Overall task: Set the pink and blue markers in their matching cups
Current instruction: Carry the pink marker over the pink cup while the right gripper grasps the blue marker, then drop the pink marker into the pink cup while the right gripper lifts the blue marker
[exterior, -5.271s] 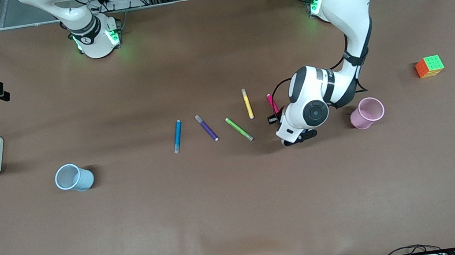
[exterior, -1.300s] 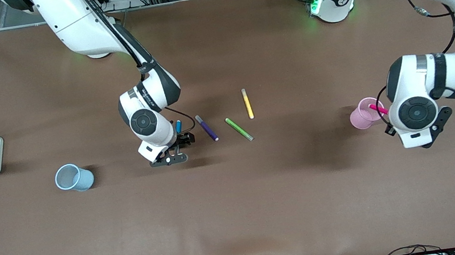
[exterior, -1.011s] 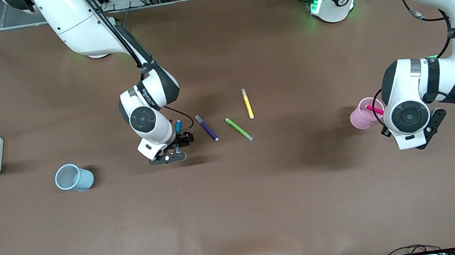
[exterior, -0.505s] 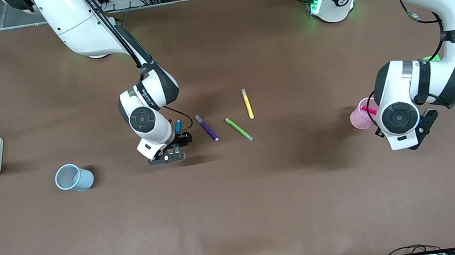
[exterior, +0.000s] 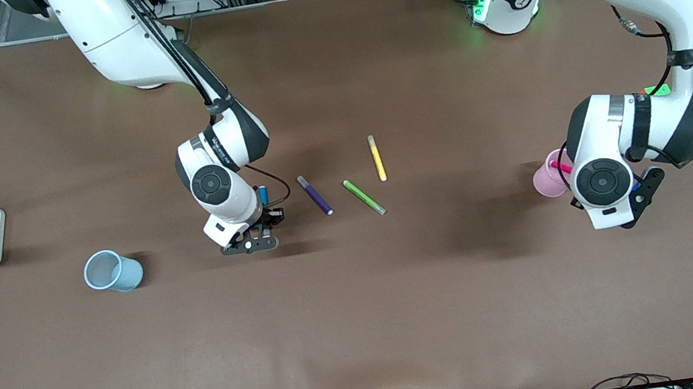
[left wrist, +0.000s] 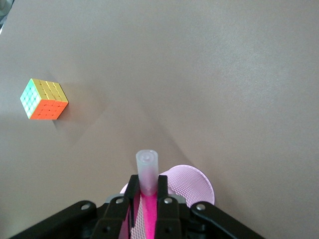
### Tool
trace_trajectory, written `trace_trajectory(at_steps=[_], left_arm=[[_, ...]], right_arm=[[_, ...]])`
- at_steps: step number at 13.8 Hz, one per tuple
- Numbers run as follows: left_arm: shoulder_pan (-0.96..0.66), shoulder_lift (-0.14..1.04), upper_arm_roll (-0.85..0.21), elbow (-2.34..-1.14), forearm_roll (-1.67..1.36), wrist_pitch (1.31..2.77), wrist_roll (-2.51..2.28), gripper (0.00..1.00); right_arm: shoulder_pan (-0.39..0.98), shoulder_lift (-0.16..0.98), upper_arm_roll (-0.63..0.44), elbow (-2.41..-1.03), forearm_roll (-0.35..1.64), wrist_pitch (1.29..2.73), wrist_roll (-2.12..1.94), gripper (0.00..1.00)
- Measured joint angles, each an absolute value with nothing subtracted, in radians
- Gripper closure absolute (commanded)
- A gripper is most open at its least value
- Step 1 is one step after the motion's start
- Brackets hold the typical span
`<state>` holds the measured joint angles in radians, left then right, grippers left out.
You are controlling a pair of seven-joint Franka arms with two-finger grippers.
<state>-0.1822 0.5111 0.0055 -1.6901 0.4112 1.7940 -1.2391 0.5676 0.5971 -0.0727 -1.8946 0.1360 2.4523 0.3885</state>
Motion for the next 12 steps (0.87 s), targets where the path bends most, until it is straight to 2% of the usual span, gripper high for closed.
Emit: trace_trajectory(at_steps=[3, 5, 6, 7, 8, 9, 12], left_arm=[[-0.182, 0.511, 0.006, -1.697, 0.411, 1.794, -1.239, 1.0], [-0.182, 0.511, 0.006, -1.704, 0.411, 1.794, -1.24, 0.93], [-0.182, 0.512, 0.006, -1.706, 0.411, 1.794, -1.24, 0.82], [-0.182, 0.512, 0.005, -1.706, 0.411, 1.795, -1.24, 0.52], [-0.182, 0.512, 0.005, -1.706, 0.411, 1.795, -1.241, 0.12], [-0.182, 0.512, 0.005, -1.705, 0.411, 1.795, -1.241, 0.0], [-0.181, 0.512, 0.005, -1.701, 0.411, 1.796, -1.24, 0.0]], right_arm=[[0.567, 0.592, -0.073, -1.882, 0.113, 2.452, 0.377, 1.0], [0.566, 0.579, -0.076, -1.873, 0.095, 2.452, 0.331, 1.0], [0.562, 0.569, -0.079, -1.868, 0.095, 2.452, 0.295, 1.0], [0.552, 0.555, -0.081, -1.865, 0.094, 2.452, 0.25, 1.0], [0.537, 0.54, -0.082, -1.862, 0.094, 2.452, 0.201, 1.0], [0.518, 0.525, -0.083, -1.861, 0.094, 2.451, 0.147, 1.0], [0.47, 0.486, -0.083, -1.856, 0.094, 2.443, 0.007, 1.0]])
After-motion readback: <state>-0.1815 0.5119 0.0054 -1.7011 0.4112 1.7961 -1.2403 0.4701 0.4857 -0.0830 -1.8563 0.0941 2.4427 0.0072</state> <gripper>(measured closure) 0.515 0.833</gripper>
